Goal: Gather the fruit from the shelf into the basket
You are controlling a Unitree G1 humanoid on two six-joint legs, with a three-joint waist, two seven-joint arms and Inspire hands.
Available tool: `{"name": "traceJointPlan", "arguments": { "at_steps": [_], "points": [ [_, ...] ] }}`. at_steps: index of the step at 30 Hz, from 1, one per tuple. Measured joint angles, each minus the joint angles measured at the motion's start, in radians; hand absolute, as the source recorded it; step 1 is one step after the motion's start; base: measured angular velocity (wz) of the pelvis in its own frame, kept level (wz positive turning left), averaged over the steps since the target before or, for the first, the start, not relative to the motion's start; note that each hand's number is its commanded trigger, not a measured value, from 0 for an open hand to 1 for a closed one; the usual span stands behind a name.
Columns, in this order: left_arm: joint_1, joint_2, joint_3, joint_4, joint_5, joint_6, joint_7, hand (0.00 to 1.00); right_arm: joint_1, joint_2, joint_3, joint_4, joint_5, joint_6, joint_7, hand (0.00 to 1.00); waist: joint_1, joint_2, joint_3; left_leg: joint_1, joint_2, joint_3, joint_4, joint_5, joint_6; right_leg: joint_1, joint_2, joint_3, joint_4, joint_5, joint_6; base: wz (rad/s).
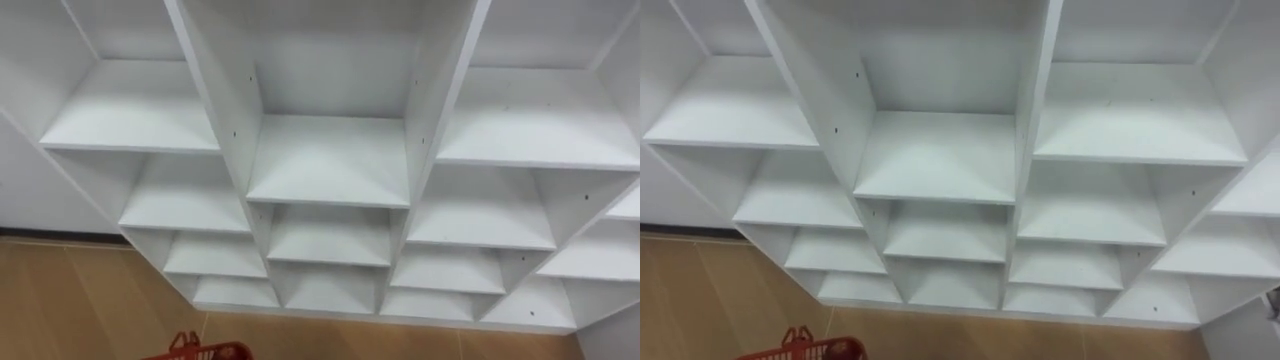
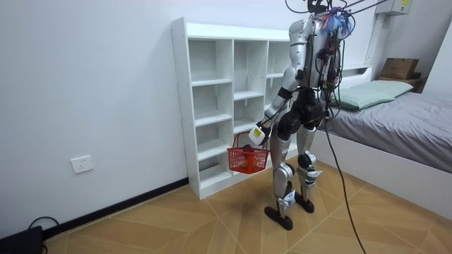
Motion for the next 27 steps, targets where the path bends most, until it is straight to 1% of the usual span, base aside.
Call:
{"name": "traceJointPlan", "arguments": {
  "at_steps": [1,2,3,5,6,8,9,11,12,14,15,19,21,24,27],
  "points": [
    [-0.001,-0.001,0.000,0.000,0.009,0.001,0.003,1.00,-0.001,0.001,-0.002,0.001,0.001,0.001,0.000,0.00,0.000,0.001,0.0008,0.001,0.000,0.001,0.000,0.000,0.000,0.000,0.000,0.001,0.000,0.000,0.000,-0.06],
    [-0.003,-0.002,0.000,0.000,0.027,0.005,0.014,1.00,-0.002,0.002,-0.005,0.002,0.000,0.002,0.000,0.00,-0.004,-0.003,0.0028,0.003,0.000,0.002,-0.002,-0.001,0.001,-0.001,0.000,0.006,-0.001,-0.002,0.001,-0.07],
    [-0.003,-0.003,0.000,0.004,0.041,0.006,0.023,1.00,-0.008,0.002,-0.010,0.008,-0.003,0.008,0.002,0.00,-0.006,-0.004,0.0032,0.008,0.000,0.005,-0.005,-0.002,0.001,-0.001,0.000,0.013,0.000,-0.003,0.002,-0.09],
    [-0.004,-0.003,0.000,0.016,0.057,0.011,0.038,1.00,-0.024,0.002,-0.013,0.022,-0.005,0.025,0.003,0.00,-0.018,-0.007,0.0021,0.012,0.000,0.009,-0.007,-0.003,0.001,0.000,0.001,0.019,0.000,-0.004,0.002,-0.09],
    [-0.005,-0.004,0.000,0.017,0.061,0.023,0.046,1.00,-0.027,0.003,-0.015,0.022,-0.007,0.032,0.003,0.00,-0.022,-0.010,-0.0001,0.013,0.000,0.012,-0.007,-0.004,0.002,0.000,0.001,0.022,0.001,-0.003,0.002,-0.07],
    [-0.011,-0.006,0.000,0.022,0.073,0.029,0.058,1.00,-0.029,0.003,-0.027,0.025,-0.014,0.041,0.005,0.00,-0.023,-0.010,-0.0004,0.014,0.000,0.015,-0.007,-0.004,0.002,-0.001,0.001,0.027,0.001,-0.003,0.002,-0.06],
    [-0.013,-0.007,0.000,0.024,0.075,0.035,0.061,1.00,-0.031,0.003,-0.031,0.028,-0.018,0.044,0.007,0.00,-0.024,-0.012,-0.0019,0.015,0.000,0.016,-0.007,-0.005,0.002,-0.001,0.002,0.028,0.002,-0.003,0.002,-0.05],
    [-0.013,-0.007,0.000,0.024,0.075,0.043,0.065,1.00,-0.037,0.003,-0.031,0.030,-0.022,0.051,0.008,0.00,-0.027,-0.014,-0.0024,0.017,0.000,0.017,-0.007,-0.005,0.002,0.001,0.002,0.032,0.003,-0.003,0.002,-0.06],
    [-0.015,-0.007,0.000,0.026,0.076,0.045,0.066,1.00,-0.040,0.003,-0.031,0.030,-0.025,0.060,0.008,0.00,-0.028,-0.015,-0.0017,0.020,0.000,0.019,-0.008,-0.005,0.002,0.002,0.002,0.036,0.002,-0.003,0.002,-0.07],
    [-0.018,-0.007,0.000,0.033,0.079,0.050,0.066,1.00,-0.040,0.003,-0.035,0.030,-0.026,0.065,0.008,0.00,-0.031,-0.015,-0.0009,0.025,0.001,0.021,-0.008,-0.007,0.002,0.008,0.002,0.038,0.002,-0.003,0.002,-0.05],
    [-0.023,-0.008,0.000,0.039,0.081,0.057,0.066,1.00,-0.041,0.003,-0.039,0.030,-0.028,0.066,0.008,0.00,-0.034,-0.013,0.0008,0.030,0.002,0.022,-0.008,-0.011,0.002,0.013,0.004,0.039,0.000,-0.004,0.002,0.00],
    [-0.035,-0.010,0.014,0.059,0.082,0.078,0.066,1.00,-0.046,0.003,-0.040,0.031,-0.029,0.078,0.012,0.00,-0.041,-0.011,0.0016,0.040,0.005,0.033,-0.008,-0.020,0.002,0.014,0.008,0.053,0.000,-0.005,0.004,-0.11],
    [-0.038,-0.011,0.030,0.075,0.083,0.089,0.064,1.00,-0.047,0.003,-0.040,0.032,-0.029,0.087,0.019,0.00,-0.045,-0.013,0.0010,0.041,0.007,0.036,-0.008,-0.022,0.001,0.016,0.010,0.054,0.000,-0.005,0.003,-0.06],
    [-0.047,-0.013,0.038,0.077,0.083,0.103,0.062,1.00,-0.048,0.003,-0.041,0.035,-0.029,0.088,0.023,0.00,-0.045,-0.017,-0.0012,0.042,0.007,0.037,-0.008,-0.023,0.000,0.015,0.011,0.062,-0.001,-0.005,0.003,0.00],
    [-0.047,-0.014,0.040,0.077,0.083,0.107,0.062,1.00,-0.049,0.003,-0.041,0.036,-0.029,0.097,0.025,0.00,-0.044,-0.017,-0.0014,0.044,0.007,0.038,-0.008,-0.023,0.000,0.016,0.012,0.067,-0.001,-0.005,0.003,-0.03]
  ]
}}
